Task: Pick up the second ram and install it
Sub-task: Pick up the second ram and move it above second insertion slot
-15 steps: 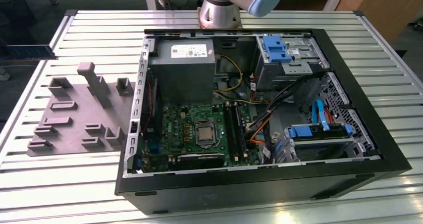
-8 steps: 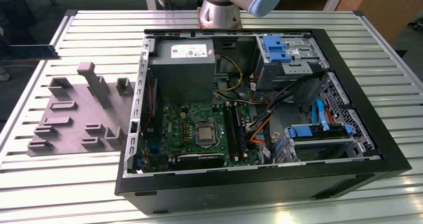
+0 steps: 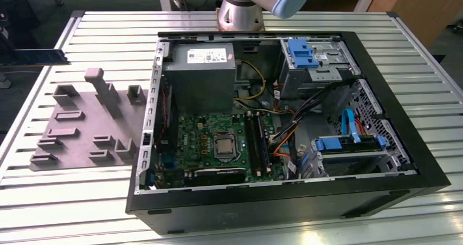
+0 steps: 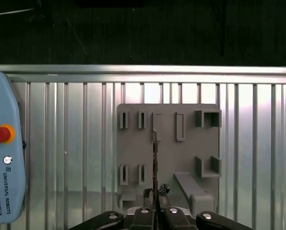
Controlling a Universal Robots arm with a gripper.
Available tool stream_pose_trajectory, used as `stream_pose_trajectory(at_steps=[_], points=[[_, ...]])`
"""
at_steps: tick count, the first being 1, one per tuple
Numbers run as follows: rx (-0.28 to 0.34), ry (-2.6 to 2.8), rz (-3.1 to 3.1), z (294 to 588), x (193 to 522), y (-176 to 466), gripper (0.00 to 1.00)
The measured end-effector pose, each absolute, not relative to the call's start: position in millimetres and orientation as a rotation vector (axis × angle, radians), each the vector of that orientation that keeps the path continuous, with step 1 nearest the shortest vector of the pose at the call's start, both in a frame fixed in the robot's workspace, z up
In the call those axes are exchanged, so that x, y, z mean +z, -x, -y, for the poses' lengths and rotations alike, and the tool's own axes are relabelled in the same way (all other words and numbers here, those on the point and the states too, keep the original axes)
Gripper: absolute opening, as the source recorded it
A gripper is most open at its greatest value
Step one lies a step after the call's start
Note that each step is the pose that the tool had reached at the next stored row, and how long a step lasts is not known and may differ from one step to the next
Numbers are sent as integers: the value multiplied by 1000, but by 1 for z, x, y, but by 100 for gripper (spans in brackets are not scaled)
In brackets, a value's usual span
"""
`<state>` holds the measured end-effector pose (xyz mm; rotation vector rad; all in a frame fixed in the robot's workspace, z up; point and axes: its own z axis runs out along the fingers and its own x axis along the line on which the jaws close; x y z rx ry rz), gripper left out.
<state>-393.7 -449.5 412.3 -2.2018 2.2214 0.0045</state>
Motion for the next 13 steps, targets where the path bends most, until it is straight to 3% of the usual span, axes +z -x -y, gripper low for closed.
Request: stream_pose_trajectory(at_steps=[13], points=[[5, 2202, -2221, 450, 412, 384, 14]])
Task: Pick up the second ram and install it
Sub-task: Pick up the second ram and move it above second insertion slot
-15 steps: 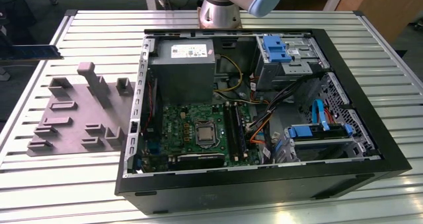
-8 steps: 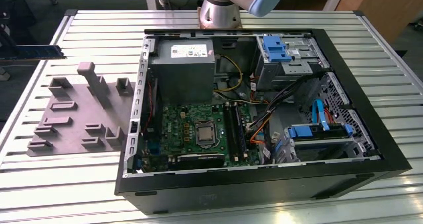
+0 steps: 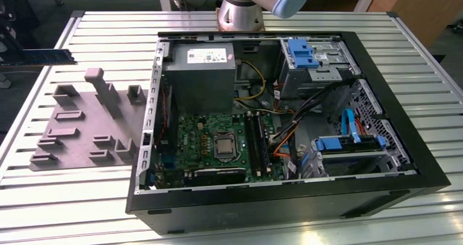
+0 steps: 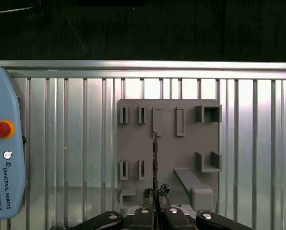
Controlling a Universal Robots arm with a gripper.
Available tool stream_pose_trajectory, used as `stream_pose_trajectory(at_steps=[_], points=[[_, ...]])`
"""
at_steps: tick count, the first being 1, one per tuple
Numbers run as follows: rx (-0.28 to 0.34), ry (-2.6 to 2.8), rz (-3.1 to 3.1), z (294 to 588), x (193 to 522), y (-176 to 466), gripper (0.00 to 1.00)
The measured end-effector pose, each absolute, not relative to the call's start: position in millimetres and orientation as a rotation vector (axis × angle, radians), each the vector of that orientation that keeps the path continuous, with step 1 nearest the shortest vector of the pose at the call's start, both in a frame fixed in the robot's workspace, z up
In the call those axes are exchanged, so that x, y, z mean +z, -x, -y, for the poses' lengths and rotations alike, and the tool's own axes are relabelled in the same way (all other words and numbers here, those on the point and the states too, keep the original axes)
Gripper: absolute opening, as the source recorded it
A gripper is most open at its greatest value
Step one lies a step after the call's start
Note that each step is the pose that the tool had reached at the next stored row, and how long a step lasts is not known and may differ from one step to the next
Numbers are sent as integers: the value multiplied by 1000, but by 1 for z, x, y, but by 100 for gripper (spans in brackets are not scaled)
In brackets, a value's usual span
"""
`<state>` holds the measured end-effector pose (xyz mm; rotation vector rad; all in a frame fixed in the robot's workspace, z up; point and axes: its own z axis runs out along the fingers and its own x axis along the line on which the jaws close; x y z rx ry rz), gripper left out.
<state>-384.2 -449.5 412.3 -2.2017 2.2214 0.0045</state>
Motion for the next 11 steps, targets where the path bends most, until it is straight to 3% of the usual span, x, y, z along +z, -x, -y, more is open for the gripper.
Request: stream_pose_trajectory(at_steps=[11], points=[[5, 2202, -2221, 450, 412, 376, 14]])
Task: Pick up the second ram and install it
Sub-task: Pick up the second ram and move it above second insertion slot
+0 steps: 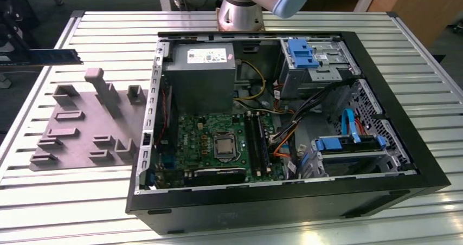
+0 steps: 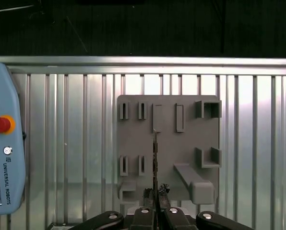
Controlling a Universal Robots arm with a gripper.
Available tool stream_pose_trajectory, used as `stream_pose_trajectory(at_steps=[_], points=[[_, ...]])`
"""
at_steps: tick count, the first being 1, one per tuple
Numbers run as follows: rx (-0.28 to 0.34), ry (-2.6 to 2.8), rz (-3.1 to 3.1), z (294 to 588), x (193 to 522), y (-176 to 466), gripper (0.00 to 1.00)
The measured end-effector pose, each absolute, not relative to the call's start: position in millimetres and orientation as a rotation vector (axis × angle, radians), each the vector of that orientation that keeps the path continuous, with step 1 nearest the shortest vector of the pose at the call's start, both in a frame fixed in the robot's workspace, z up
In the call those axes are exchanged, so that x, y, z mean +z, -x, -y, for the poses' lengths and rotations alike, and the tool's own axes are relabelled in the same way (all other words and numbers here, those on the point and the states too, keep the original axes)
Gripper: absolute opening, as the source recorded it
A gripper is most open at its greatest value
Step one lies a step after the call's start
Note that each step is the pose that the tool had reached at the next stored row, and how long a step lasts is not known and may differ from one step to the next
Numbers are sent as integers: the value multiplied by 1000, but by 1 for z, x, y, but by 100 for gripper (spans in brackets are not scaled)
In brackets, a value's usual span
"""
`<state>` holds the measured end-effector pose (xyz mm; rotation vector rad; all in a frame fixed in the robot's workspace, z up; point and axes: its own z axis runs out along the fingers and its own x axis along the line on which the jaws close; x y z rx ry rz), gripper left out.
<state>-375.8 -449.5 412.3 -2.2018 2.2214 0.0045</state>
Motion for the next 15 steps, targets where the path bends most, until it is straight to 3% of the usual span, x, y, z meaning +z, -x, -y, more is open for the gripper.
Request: stream_pose_trajectory(at_steps=[15], points=[[5, 2202, -2221, 450, 412, 363, 14]])
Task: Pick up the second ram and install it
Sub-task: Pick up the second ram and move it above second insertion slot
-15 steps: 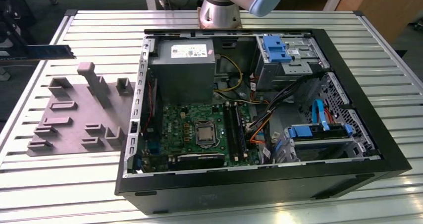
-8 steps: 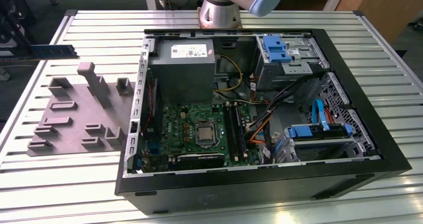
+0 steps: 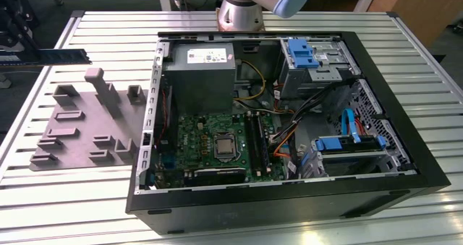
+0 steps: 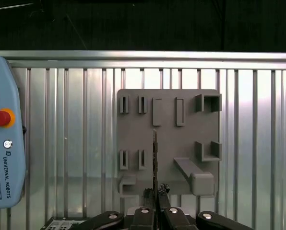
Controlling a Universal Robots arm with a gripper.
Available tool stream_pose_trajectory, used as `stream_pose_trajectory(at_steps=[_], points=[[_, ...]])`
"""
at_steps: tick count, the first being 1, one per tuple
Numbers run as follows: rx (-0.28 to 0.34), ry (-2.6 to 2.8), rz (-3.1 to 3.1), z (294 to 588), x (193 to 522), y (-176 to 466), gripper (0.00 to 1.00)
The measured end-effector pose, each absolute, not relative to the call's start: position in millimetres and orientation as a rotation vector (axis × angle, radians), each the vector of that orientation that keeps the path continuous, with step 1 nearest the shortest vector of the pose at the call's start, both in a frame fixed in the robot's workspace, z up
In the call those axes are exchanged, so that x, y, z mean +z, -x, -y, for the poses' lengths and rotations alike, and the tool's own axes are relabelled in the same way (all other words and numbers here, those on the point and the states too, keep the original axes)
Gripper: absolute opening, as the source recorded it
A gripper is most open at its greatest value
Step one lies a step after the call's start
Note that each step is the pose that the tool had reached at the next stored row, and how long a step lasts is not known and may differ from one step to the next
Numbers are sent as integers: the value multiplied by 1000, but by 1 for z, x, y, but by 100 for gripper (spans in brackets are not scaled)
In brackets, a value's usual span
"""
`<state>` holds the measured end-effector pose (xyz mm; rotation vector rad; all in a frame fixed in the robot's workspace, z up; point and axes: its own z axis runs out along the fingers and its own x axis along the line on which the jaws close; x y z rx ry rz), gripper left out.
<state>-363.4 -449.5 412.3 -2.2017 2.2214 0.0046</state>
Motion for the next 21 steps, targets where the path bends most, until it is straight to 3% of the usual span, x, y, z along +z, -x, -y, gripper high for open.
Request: stream_pose_trajectory(at_steps=[21], points=[[4, 2202, -2221, 450, 412, 344, 14]])
